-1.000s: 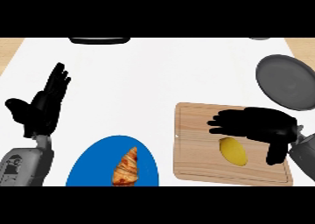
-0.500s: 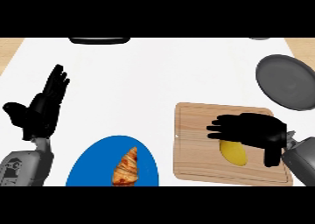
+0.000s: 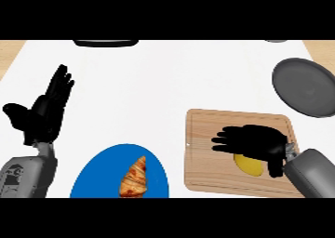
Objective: Pick the lemon from the cutting board and place it in the pan
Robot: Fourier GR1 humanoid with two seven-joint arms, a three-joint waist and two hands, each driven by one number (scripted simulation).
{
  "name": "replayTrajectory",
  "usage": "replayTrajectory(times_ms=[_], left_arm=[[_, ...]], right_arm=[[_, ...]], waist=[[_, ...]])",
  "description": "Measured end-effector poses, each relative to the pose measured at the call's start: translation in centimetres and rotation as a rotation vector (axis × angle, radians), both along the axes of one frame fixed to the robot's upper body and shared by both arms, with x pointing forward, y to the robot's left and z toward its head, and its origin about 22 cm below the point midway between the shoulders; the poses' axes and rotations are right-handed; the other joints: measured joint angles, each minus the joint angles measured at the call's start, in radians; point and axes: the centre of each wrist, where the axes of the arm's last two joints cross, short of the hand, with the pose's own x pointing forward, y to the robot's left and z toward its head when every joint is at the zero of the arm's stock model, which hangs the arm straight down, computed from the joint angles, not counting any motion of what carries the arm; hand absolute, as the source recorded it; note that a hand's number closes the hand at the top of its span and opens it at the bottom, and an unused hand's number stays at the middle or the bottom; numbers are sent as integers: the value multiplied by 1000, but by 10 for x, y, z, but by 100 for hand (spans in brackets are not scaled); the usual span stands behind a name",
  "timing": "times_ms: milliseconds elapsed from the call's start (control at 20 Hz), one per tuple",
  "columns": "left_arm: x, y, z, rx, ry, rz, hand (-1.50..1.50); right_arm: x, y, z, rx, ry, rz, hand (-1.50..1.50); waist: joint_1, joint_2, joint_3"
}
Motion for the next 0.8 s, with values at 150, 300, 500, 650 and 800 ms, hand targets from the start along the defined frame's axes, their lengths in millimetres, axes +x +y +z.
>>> replayTrajectory(times_ms=[150, 300, 500, 650, 800], left_arm=[[-5, 3, -2, -1, 3, 3, 0], [-3, -3, -2, 2, -2, 1, 0], [-4, 2, -1, 7, 4, -2, 0], [-4, 3, -2, 7, 2, 3, 0], [-6, 0, 0, 4, -2, 2, 0]], right_arm=[[2, 0, -8, -21, 2, -1, -150], [3, -1, -15, -47, 1, 4, -150], [7, 2, -21, -49, 15, 57, 150], [6, 8, -26, -30, -6, 104, 150], [5, 7, -32, -10, -11, 131, 150]], waist=[[1, 0, 0], [0, 0, 0], [3, 1, 0], [3, -1, -1], [3, -3, -1]])
